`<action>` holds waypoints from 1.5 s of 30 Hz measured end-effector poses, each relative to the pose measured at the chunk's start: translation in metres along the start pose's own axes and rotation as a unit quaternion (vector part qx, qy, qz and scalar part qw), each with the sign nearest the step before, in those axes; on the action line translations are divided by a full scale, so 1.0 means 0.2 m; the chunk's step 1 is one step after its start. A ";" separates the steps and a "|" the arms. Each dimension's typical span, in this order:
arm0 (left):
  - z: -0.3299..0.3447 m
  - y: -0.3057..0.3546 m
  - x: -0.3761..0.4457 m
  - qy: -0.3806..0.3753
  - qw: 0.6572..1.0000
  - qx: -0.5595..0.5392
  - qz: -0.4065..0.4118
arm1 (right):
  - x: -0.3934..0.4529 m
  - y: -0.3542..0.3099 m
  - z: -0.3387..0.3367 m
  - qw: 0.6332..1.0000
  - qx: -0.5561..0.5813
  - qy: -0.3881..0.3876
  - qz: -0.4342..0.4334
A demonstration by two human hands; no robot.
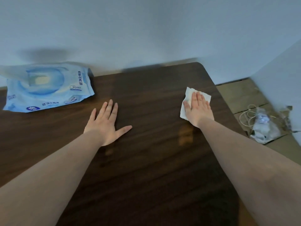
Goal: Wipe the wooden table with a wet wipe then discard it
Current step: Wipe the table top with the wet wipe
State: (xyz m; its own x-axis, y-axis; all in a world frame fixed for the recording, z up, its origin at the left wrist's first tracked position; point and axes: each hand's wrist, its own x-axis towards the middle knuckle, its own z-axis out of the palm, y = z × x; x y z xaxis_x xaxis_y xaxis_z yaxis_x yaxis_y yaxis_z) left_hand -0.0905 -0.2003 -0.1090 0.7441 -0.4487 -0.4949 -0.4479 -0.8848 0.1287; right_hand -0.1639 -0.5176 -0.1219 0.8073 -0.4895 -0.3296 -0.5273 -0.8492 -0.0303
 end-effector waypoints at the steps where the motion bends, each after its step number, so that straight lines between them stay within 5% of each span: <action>1: 0.00 0.00 0.00 0.000 1.000 0.005 -0.003 | 0.01 0.03 0.00 1.000 0.000 0.002 0.004; 13: 0.01 -0.01 -0.04 0.005 1.000 -0.017 -0.004 | -0.06 -0.15 0.03 1.000 -0.006 -0.024 0.009; 18: 0.06 -0.18 -0.21 0.034 0.998 -0.044 -0.022 | -0.23 -0.56 0.09 0.996 0.004 -0.027 -0.080; 26: 0.18 -0.85 -0.71 0.069 0.983 -0.058 -0.160 | -0.55 -1.38 0.23 0.969 -0.037 -0.045 -0.241; 37: 0.54 -1.71 -1.47 0.047 0.915 -0.098 -0.387 | -1.01 -2.40 0.48 0.908 -0.086 -0.049 -0.407; 45: 0.69 -1.82 -1.55 0.132 0.905 -0.118 -0.388 | -1.24 -2.98 0.60 0.859 -0.110 -0.046 -0.499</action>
State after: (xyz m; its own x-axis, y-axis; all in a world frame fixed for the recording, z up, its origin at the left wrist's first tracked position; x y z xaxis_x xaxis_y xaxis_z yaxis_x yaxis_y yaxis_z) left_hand -0.2275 0.2776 -0.1213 0.8957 0.3314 -0.2966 0.3546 -0.9346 0.0267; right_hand -0.0823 0.1340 -0.1350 0.7985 0.5117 -0.3170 0.4848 -0.8589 -0.1652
